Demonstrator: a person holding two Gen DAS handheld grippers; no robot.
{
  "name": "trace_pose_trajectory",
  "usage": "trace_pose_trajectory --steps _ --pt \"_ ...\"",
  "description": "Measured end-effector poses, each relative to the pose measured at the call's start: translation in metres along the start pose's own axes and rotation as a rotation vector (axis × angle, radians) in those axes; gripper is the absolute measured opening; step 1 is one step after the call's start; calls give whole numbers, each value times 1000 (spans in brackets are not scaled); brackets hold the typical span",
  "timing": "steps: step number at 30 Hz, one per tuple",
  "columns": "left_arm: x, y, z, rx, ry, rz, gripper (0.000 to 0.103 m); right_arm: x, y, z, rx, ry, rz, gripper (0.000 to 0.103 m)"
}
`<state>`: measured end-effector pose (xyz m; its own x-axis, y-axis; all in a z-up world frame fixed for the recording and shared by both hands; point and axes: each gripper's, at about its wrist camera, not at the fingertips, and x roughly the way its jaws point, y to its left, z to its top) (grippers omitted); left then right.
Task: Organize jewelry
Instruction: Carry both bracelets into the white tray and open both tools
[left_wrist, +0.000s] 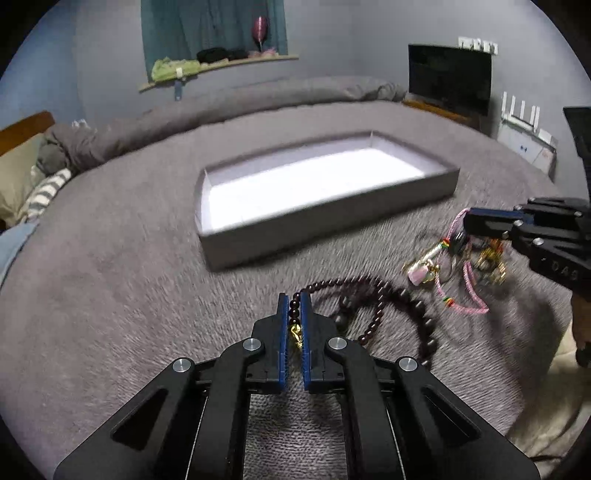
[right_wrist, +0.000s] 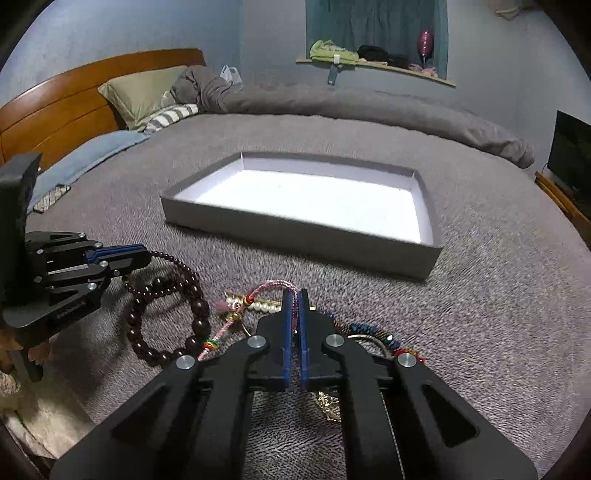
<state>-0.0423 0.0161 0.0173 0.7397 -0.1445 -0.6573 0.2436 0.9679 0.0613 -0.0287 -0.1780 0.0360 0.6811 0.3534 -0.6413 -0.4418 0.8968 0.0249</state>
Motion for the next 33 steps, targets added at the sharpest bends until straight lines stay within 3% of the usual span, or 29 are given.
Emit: trace_pose_trajectory --steps 9,19,26,33 --pt "-36 -6 32 0 -109 -18 6 -20 -7 24 25 -59 -41 3" --pt "-42 5 70 -17 -182 -24 6 -17 -15 53 42 -101 -73 3" --pt "-22 12 104 -27 -213 -5 6 5 -30 78 69 -124 -91 3" --pt "25 19 135 -53 -197 -1 6 41 -57 101 116 -108 -105 3"
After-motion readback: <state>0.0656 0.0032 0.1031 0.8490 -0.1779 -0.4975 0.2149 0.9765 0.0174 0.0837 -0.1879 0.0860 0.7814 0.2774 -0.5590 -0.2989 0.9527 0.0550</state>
